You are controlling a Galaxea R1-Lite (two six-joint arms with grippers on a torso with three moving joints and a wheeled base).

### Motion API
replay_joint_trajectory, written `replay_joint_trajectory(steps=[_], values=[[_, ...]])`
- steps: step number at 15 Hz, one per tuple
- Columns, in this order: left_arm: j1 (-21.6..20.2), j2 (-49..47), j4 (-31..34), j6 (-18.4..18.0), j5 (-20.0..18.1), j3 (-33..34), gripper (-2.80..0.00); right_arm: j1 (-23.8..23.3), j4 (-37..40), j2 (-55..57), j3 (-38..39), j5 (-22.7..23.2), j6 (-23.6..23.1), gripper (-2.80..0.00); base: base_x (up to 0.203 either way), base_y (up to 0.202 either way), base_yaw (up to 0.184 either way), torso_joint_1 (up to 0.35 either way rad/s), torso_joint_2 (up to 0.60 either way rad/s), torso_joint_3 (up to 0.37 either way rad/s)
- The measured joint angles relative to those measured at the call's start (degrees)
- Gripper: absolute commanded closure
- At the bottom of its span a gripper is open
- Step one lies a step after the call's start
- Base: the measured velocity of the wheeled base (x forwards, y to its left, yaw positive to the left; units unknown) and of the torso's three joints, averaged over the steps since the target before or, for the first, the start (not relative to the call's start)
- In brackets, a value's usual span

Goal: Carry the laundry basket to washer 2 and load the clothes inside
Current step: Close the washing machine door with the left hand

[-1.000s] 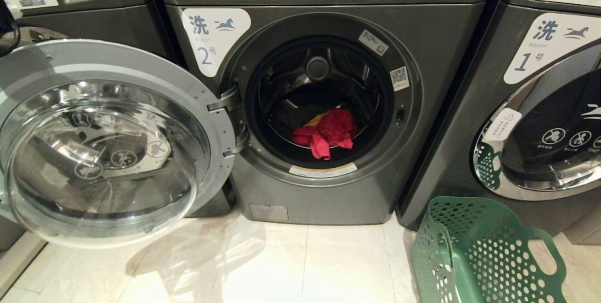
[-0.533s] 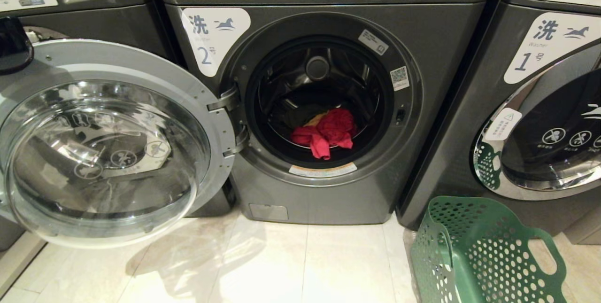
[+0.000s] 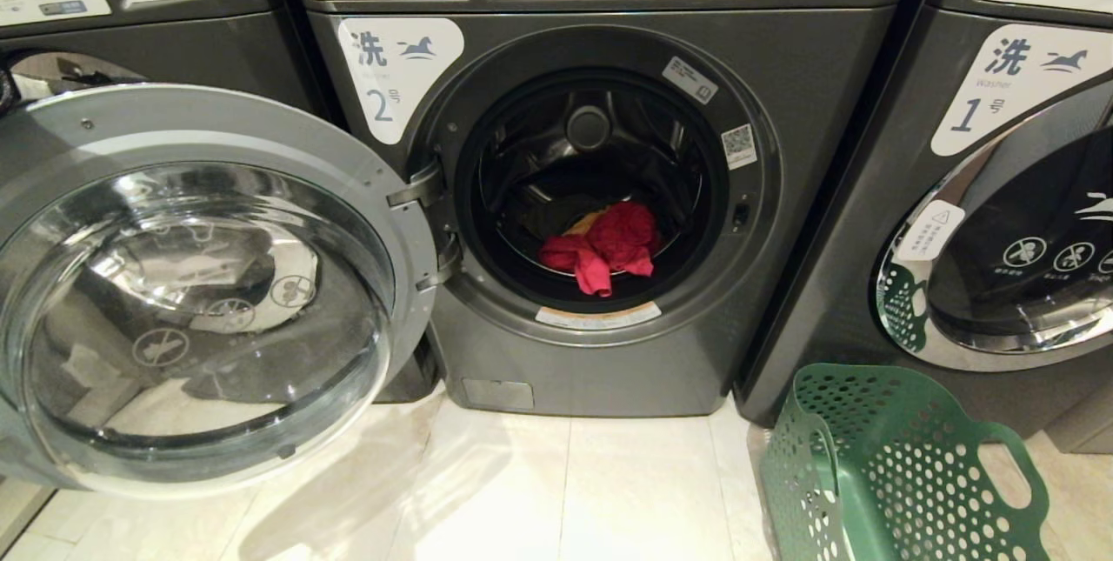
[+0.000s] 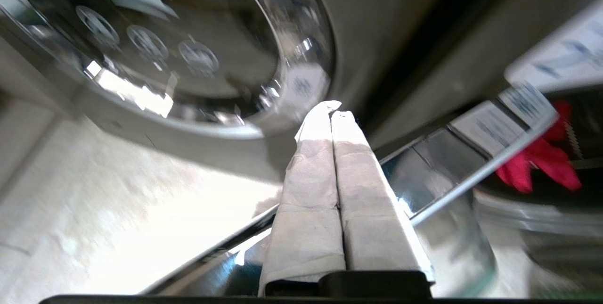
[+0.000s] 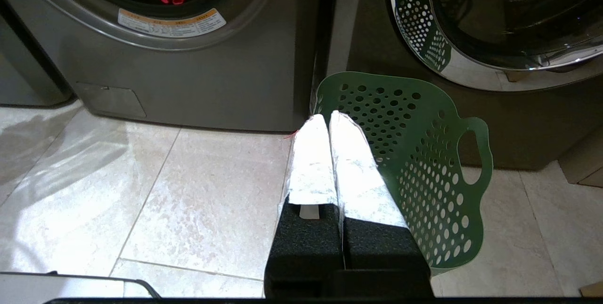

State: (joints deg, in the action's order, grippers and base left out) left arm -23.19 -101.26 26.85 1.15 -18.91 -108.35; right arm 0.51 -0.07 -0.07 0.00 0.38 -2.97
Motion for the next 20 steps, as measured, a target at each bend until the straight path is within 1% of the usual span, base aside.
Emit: replay_joint_trajectory(steps=[2,4,5,7,8,10,12,13,14,15,16,17,18,20], values=[[0.7,3.1,7.5,0.0,-2.3,0.0,0.0,0.0,0.0,0.0,0.0,0.0,0.0,0.0,0.0,0.0,0.0,0.0,0.0,0.0],[2.6,6.8,16.7,-0.2,-4.6,0.2,0.0,0.0,0.0,0.0,0.0,0.0,0.0,0.0,0.0,0.0,0.0,0.0,0.0,0.0],[4.5,8.6,21.6,-0.4,-5.2,0.3,0.0,0.0,0.0,0.0,0.0,0.0,0.0,0.0,0.0,0.0,0.0,0.0,0.0,0.0],[9.3,11.4,28.1,-0.6,-5.5,0.3,0.0,0.0,0.0,0.0,0.0,0.0,0.1,0.0,0.0,0.0,0.0,0.0,0.0,0.0],[12.5,12.8,30.0,-0.6,-5.6,0.1,0.0,0.1,0.0,0.0,0.0,0.0,0.1,0.0,0.0,0.0,0.0,0.0,0.0,0.0],[20.3,14.9,32.6,-0.4,-5.4,0.1,0.0,0.0,0.0,0.0,0.0,0.0,0.1,0.0,0.0,0.0,0.0,0.0,0.0,0.0],[30.7,15.8,32.0,0.2,-5.0,0.2,0.0,0.0,0.0,0.0,0.0,0.0,0.1,0.0,0.0,0.0,0.0,0.0,0.0,0.0],[36.1,15.8,30.2,0.7,-4.5,0.2,0.0,0.0,0.0,0.0,0.0,0.0,0.1,0.0,0.0,0.0,0.0,0.0,0.0,0.0],[42.0,15.2,26.9,1.1,-3.5,0.2,0.0,0.0,0.0,0.0,0.0,0.0,0.1,0.0,0.0,0.0,0.0,0.0,0.0,0.0],[47.4,13.7,21.5,1.4,-1.6,0.2,0.0,0.0,0.0,0.0,0.0,0.0,0.0,0.0,0.0,0.0,0.0,0.0,0.0,0.0],[51.5,11.5,14.3,1.0,1.6,0.1,0.0,0.0,0.0,0.0,0.0,0.0,-0.3,0.0,0.0,0.0,0.0,0.0,0.0,0.0],[55.0,8.4,4.5,-0.4,6.7,0.1,0.0,0.0,-0.1,0.0,0.0,0.0,-0.3,0.0,0.0,0.0,0.0,0.0,0.0,0.0],[57.7,4.8,-6.5,-2.9,13.1,0.1,0.0,0.0,0.4,0.0,-0.5,0.0,-0.5,0.0,0.0,0.0,0.0,0.0,0.0,0.0],[61.3,-0.9,-28.8,-8.5,27.9,0.7,0.0,0.0,2.7,1.1,-6.2,0.1,-0.5,0.0,0.0,0.0,0.0,0.0,0.0,0.0]])
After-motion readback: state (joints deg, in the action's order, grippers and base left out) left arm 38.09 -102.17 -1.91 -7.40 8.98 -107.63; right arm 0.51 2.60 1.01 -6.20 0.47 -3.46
